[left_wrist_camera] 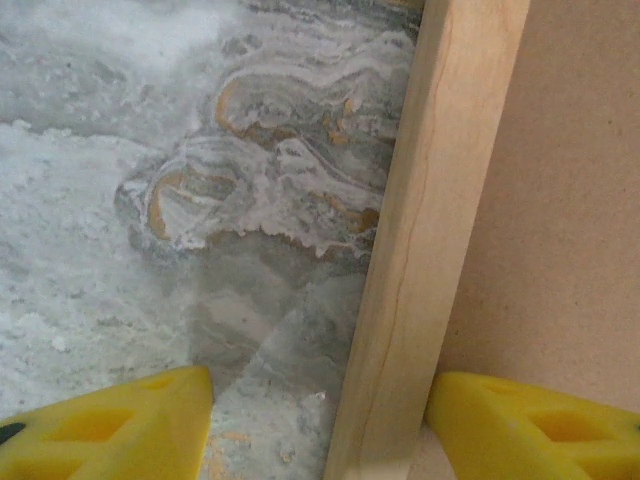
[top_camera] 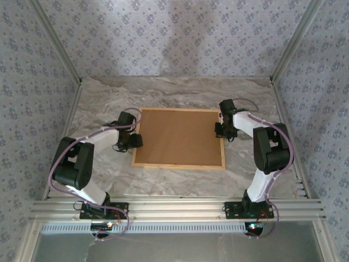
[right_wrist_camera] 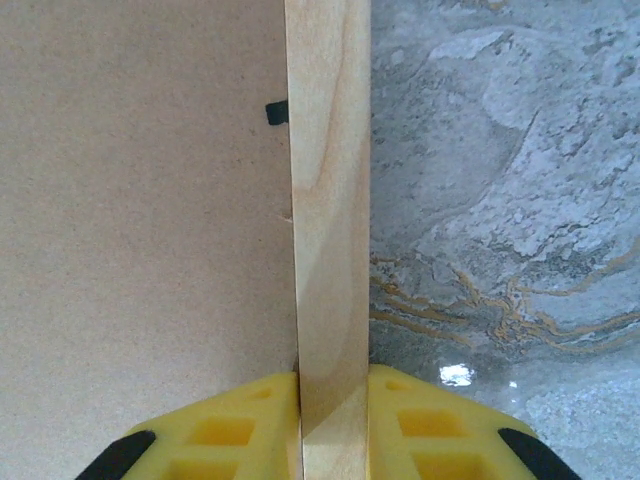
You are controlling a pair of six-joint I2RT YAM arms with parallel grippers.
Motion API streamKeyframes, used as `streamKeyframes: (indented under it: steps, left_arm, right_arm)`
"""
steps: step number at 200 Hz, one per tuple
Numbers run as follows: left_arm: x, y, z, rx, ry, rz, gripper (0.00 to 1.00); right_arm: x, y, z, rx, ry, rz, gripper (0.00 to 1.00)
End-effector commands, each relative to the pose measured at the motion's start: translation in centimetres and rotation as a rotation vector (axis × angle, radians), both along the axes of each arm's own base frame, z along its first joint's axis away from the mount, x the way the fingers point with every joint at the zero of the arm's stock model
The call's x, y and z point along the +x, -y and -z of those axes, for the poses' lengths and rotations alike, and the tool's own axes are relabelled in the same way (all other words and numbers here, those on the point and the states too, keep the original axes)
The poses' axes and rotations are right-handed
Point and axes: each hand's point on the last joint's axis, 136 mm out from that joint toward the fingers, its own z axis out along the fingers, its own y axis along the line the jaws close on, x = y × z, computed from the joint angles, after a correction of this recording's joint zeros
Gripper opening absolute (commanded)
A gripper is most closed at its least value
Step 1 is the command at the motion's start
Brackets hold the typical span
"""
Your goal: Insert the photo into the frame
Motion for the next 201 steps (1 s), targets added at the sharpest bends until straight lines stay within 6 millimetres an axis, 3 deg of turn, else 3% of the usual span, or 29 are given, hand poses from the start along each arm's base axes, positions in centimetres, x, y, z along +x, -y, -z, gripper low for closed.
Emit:
streamKeyframes:
  steps: [1,40,68,91,137,163,183,201]
  left_arm:
    - [-2.3,4.2,2.2,-0.175,-0.095,0.101,0.65]
    - [-2.9,2.5,2.9,-0.059,-0.12,0.124,0.65]
    - [-3.1,2.5,3.5,0.0,-0.152,0.164,0.65]
    - [-2.4,2.2,2.7,0.04,-0.128,0.163,0.66]
    - [0.5,0.5,-2.8,0.012,0.088,0.019,0.67]
    - [1.8,0.1,-6.4,-0.033,0.232,-0.037,0.69]
    - [2.6,1.2,-8.8,-0.115,0.34,-0.026,0.7]
    - [3.0,3.5,-10.3,-0.174,0.417,0.082,0.71]
  right_arm:
    - [-2.7,-2.3,2.6,0.057,-0.126,-0.074,0.22]
    - [-2.6,-2.3,2.6,0.052,-0.126,-0.076,0.22]
    - [-2.7,-2.3,2.6,0.048,-0.129,-0.077,0.22]
    - [-2.8,-2.3,2.7,0.046,-0.131,-0.078,0.22]
    - [-2.8,-2.8,2.3,0.083,-0.133,-0.067,0.22]
    - [-1.8,-3.4,1.5,0.142,-0.102,-0.045,0.23]
    - [-0.4,-4.1,0.7,0.176,-0.058,-0.034,0.23]
    - [1.2,-5.3,-0.3,0.227,-0.018,-0.025,0.24]
